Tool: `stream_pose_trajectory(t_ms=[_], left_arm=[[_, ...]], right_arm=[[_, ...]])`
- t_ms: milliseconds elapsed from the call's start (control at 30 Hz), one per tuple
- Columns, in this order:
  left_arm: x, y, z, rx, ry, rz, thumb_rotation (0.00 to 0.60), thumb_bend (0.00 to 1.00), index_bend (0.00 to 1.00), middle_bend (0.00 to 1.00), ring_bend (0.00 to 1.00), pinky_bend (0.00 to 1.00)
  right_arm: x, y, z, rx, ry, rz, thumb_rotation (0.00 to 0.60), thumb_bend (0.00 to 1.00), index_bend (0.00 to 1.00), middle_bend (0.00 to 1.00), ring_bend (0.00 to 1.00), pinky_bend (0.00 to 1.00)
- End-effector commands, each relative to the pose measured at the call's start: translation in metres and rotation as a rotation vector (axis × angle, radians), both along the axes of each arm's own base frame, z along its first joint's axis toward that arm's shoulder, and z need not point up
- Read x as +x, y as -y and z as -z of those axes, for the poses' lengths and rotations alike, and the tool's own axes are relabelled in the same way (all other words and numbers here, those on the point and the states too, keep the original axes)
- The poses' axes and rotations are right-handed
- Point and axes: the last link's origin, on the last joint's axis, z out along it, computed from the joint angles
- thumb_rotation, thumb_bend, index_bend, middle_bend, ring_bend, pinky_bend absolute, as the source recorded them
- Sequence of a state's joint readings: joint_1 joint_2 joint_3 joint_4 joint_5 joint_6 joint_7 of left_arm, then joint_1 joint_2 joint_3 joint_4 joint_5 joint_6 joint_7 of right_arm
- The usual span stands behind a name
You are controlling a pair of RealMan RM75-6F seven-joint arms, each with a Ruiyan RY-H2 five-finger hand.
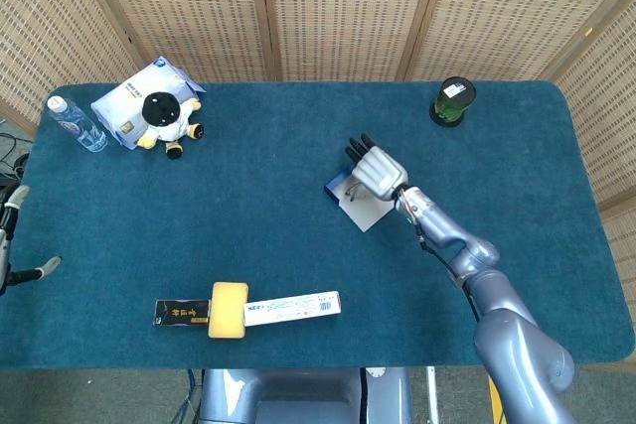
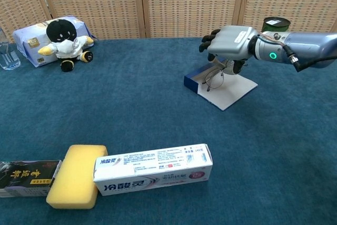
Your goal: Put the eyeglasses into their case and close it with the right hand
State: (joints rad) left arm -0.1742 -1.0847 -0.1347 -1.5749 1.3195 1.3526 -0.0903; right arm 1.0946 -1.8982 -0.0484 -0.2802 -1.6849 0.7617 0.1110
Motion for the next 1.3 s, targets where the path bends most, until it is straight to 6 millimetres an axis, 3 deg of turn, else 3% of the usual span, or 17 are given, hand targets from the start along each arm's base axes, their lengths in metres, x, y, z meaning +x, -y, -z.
stream_pose_trajectory(t_ms=[33, 467, 533, 633, 733, 833, 1133, 1300], left_arm=[[0.000, 0.000, 0.000, -0.001, 0.002, -0.001, 0.600, 0.00, 0.00, 0.00, 0.00, 0.00], [-0.001, -0.002, -0.002, -0.004, 0.015, -0.006, 0.600, 0.00, 0.00, 0.00, 0.00, 0.00], [-0.001, -0.002, -0.002, -0.004, 0.016, -0.006, 0.600, 0.00, 0.00, 0.00, 0.00, 0.00], [-0.001, -0.002, -0.003, -0.002, 0.018, -0.005, 0.600, 0.00, 0.00, 0.00, 0.00, 0.00], [-0.001, -0.002, -0.003, -0.003, 0.020, -0.007, 0.600, 0.00, 0.00, 0.00, 0.00, 0.00], [-0.002, -0.002, -0.004, -0.005, 0.021, -0.008, 0.600, 0.00, 0.00, 0.00, 0.00, 0.00], [-0.003, -0.003, -0.005, -0.006, 0.026, -0.011, 0.600, 0.00, 0.00, 0.00, 0.00, 0.00], [-0.003, -0.003, -0.005, -0.004, 0.026, -0.011, 0.600, 0.00, 0.00, 0.00, 0.00, 0.00]], right_arm=[[0.003, 0.000, 0.002, -0.003, -0.001, -0.007, 0.600, 0.52, 0.62, 0.14, 0.00, 0.11], [0.012, 0.001, 0.012, -0.013, -0.014, -0.009, 0.600, 0.46, 0.62, 0.13, 0.00, 0.11], [0.014, 0.000, 0.014, -0.009, -0.012, -0.010, 0.600, 0.38, 0.61, 0.13, 0.00, 0.11], [0.016, 0.000, 0.017, -0.007, -0.017, -0.010, 0.600, 0.20, 0.48, 0.11, 0.00, 0.11], [0.018, 0.000, 0.019, -0.016, -0.024, -0.009, 0.600, 0.11, 0.33, 0.08, 0.00, 0.11], [0.019, 0.002, 0.019, -0.038, -0.027, -0.009, 0.600, 0.05, 0.26, 0.06, 0.00, 0.11], [0.023, 0.004, 0.011, -0.110, 0.009, -0.028, 0.600, 0.05, 0.25, 0.06, 0.00, 0.11], [0.024, 0.005, 0.004, -0.117, 0.039, -0.034, 0.600, 0.16, 0.25, 0.05, 0.00, 0.11]])
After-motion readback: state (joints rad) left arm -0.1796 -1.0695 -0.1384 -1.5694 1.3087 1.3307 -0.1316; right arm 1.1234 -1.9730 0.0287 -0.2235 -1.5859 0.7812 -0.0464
